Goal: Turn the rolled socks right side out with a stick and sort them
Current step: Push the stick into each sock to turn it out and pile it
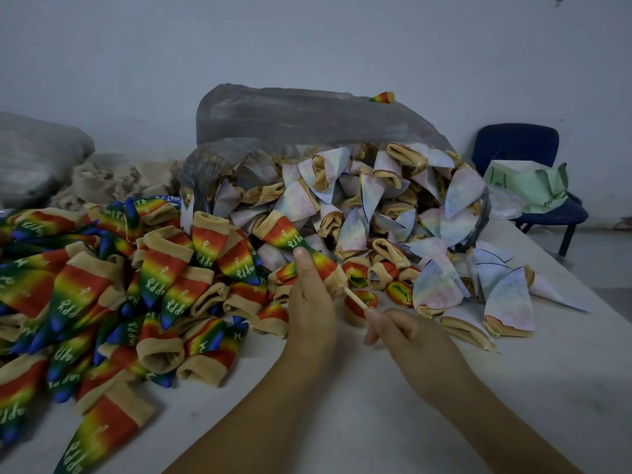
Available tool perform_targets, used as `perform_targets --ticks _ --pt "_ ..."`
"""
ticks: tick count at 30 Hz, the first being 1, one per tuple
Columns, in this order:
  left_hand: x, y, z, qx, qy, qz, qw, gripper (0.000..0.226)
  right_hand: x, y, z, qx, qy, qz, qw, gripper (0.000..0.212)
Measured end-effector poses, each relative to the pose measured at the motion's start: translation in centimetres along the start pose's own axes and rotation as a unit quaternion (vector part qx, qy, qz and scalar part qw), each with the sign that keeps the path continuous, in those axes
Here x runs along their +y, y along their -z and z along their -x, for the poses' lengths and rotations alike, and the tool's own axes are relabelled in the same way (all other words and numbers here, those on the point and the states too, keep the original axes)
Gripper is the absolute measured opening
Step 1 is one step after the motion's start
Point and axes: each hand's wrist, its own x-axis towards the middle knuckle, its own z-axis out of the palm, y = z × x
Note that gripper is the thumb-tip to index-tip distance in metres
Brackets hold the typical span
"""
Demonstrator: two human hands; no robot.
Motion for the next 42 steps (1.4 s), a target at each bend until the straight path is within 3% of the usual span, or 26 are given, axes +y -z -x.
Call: perform_targets --ticks 3,6,9,11,14,19,21,24,30,33,34,36,42 --pt "0.2 0.0 -0.2 0.009 0.001 -0.006 1.0 0.062 1.1 0.7 0.1 0.026 0.054 0.076 0.995 0.042" --pt "0.4 0.0 -0.2 -0.013 -0.01 -0.023 1.0 0.078 2.1 2.4 -0.3 0.05 0.089 0.158 0.982 0.053" --pt "1.0 0.0 -0.1 -0.031 0.013 -0.033 0.999 0.063 2.5 3.3 -0.5 0.053 0.121 0.184 0.974 0.057" --pt "1.4 -0.3 0.4 -0.035 0.03 -0.03 0.998 0.062 2.1 2.9 -0.4 0.051 0.118 0.157 0.979 0.051" --pt "1.3 -1.0 1.4 -0.046 -0.016 -0.008 0.999 0.062 1.3 1.5 -0.4 0.048 0.068 0.056 0.995 0.043" --pt "0.6 -1.6 0.9 -0.007 -0.052 -0.039 0.998 0.056 1.2 -0.8 -0.2 0.0 -0.066 -0.092 0.994 0.051" --pt "0.1 -1.4 0.7 -0.003 -0.051 -0.044 0.998 0.055 1.6 -1.3 -0.3 -0.004 -0.08 -0.084 0.993 0.051" --pt "-0.6 -0.8 0.9 -0.025 -0.056 -0.055 0.997 0.053 2.1 -0.8 -0.8 0.043 -0.006 0.002 0.999 0.05" --pt "-0.5 0.1 -0.4 -0.074 0.024 -0.023 0.997 0.054 3.1 0.5 -1.1 0.078 0.046 0.088 0.992 0.052" --pt "0.2 0.3 -0.7 -0.052 0.112 0.083 0.989 0.088 3.5 1.0 -1.0 0.083 0.027 0.122 0.989 0.06" --pt "0.1 0.4 -0.8 -0.052 0.113 0.085 0.989 0.088 3.6 1.0 -1.0 0.083 0.023 0.125 0.988 0.061" --pt "-0.3 0.5 -0.8 -0.049 0.078 0.051 0.994 0.065 3.5 0.8 -1.0 0.081 0.025 0.128 0.988 0.061" --pt "-0.3 0.6 -0.3 -0.052 -0.004 -0.056 0.997 0.027 3.5 0.0 -0.8 0.087 0.002 0.112 0.99 0.061"
